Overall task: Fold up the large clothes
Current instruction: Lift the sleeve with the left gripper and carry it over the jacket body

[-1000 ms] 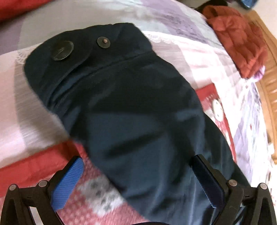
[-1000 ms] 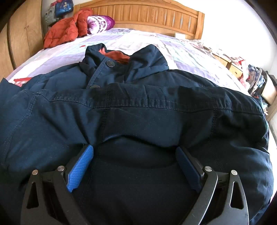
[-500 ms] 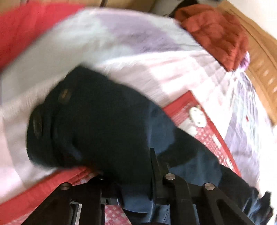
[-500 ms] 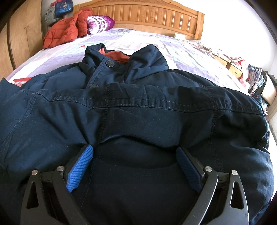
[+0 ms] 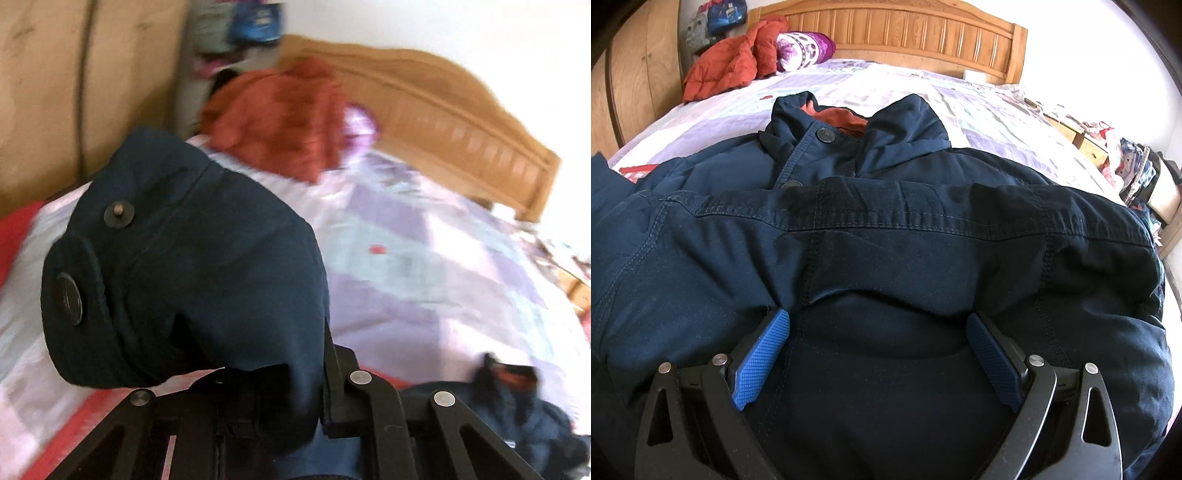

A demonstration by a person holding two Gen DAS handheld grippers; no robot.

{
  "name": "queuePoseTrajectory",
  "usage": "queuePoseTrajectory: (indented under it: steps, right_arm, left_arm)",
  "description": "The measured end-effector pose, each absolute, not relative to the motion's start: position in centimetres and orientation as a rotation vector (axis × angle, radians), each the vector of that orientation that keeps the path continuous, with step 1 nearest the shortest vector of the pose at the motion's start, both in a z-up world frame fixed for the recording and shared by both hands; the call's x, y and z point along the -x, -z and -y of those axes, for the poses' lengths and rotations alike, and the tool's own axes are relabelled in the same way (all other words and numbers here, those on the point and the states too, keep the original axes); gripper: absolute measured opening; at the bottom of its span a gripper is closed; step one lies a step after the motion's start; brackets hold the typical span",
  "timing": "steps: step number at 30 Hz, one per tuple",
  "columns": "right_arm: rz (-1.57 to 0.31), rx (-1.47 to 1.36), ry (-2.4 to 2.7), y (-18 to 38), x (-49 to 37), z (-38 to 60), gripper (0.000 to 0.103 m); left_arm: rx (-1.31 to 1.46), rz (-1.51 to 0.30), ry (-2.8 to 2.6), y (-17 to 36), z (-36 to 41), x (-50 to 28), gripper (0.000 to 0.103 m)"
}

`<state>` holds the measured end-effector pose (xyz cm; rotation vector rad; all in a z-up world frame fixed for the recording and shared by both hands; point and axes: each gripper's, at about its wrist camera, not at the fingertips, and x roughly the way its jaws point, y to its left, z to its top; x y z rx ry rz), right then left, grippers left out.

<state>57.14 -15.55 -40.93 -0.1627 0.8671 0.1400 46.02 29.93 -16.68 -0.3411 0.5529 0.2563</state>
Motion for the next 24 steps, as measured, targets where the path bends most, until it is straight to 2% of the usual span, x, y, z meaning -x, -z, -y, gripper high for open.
queuePoseTrajectory:
  steps: [5, 8, 10, 13, 17, 21, 24]
  right_arm:
    - [-0.906, 0.166, -0.136, 40.7, -57.9, 15.4, 0.098]
    - [-0.959, 0.137, -0.170, 39.2, -58.6, 16.1, 0.098]
    - [-0.922, 0.110, -0.169, 37.3, -57.8, 17.5, 0.098]
    - [-0.841, 0.076, -0.153, 34.4, -56.1, 20.8, 0.098]
    - [-0.822, 0.030, -0.097, 32.5, -54.1, 26.5, 0.098]
    - [-0.849, -0.006, -0.058, 32.3, -52.4, 31.4, 0.098]
    - [-0.867, -0.050, -0.059, 32.5, -51.5, 33.9, 0.098]
  left_arm:
    - [0.275, -0.535, -0.080, 14.3, -19.7, -47.6, 0.015]
    - [0.230, -0.557, 0.020, 15.1, -13.6, -48.4, 0.015]
    - [0.204, -0.583, 0.092, 16.1, -9.5, -48.7, 0.015]
    - [0.150, -0.637, 0.189, 18.6, -2.8, -49.3, 0.015]
    - [0.063, -0.778, 0.286, 24.9, 6.0, -50.1, 0.015]
    - [-0.043, -0.895, 0.276, 31.3, 11.0, -49.6, 0.016]
    - [-0.122, -0.890, 0.262, 32.9, 13.4, -48.2, 0.020]
